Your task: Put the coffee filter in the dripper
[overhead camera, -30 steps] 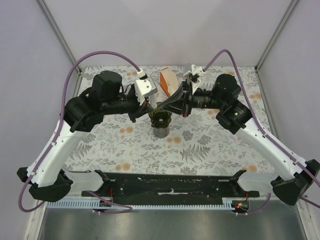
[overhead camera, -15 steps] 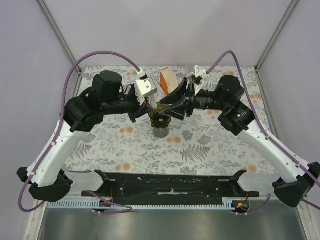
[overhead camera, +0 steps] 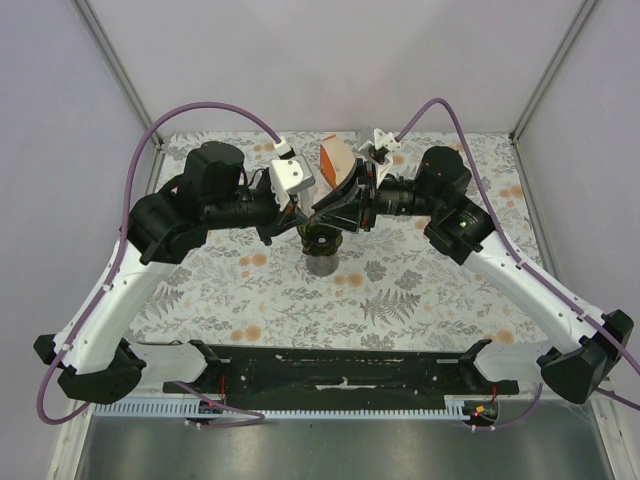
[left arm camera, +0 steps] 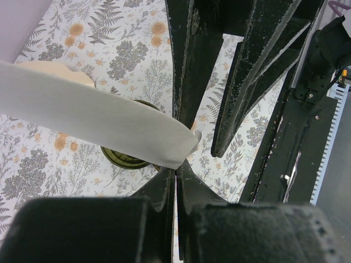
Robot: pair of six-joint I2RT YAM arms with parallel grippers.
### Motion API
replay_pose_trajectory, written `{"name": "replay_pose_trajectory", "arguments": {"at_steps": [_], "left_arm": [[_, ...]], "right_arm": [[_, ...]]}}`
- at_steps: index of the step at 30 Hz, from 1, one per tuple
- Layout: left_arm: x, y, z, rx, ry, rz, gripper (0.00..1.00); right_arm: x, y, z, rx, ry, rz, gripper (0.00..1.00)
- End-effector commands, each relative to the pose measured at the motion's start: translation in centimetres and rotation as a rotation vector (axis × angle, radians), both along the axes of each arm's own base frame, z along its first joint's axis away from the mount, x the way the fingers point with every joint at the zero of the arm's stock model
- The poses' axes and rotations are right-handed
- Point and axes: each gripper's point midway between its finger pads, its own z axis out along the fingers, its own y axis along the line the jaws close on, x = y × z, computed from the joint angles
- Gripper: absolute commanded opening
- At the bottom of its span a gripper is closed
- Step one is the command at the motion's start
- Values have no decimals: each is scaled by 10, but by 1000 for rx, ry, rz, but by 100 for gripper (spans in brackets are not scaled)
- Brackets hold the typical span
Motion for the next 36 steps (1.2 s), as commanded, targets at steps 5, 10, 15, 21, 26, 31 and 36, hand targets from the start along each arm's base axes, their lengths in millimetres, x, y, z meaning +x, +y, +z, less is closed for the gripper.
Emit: {"name": "replay_pose_trajectory", "arguments": {"at_steps": [5,10,15,21,26,31,36], "left_arm": [[-5,-3,12,-26,-27,-40,2],[-6,-3,12,-25,-27,-41,2],[-6,-3,12,-26,-25,-41,2],[-5,-3,13,-28,-29,-37,2],[-1,-1,15,-19,-48,-21,21],[0,4,17,-4,-79,-20,47],[7,12,11,34,-97,24,59]], "right_arm": [[-7,-1,32,59,-66,24,27],[-6,-1,32,59,-74,20,18],[-4,-1,31,57,-83,10,7],[-10,-3,28,56,-98,31,0],[-9,-4,23,48,-71,18,0],[1,-7,12,38,-36,-44,0],[8,-8,-1,21,17,-63,0]]}}
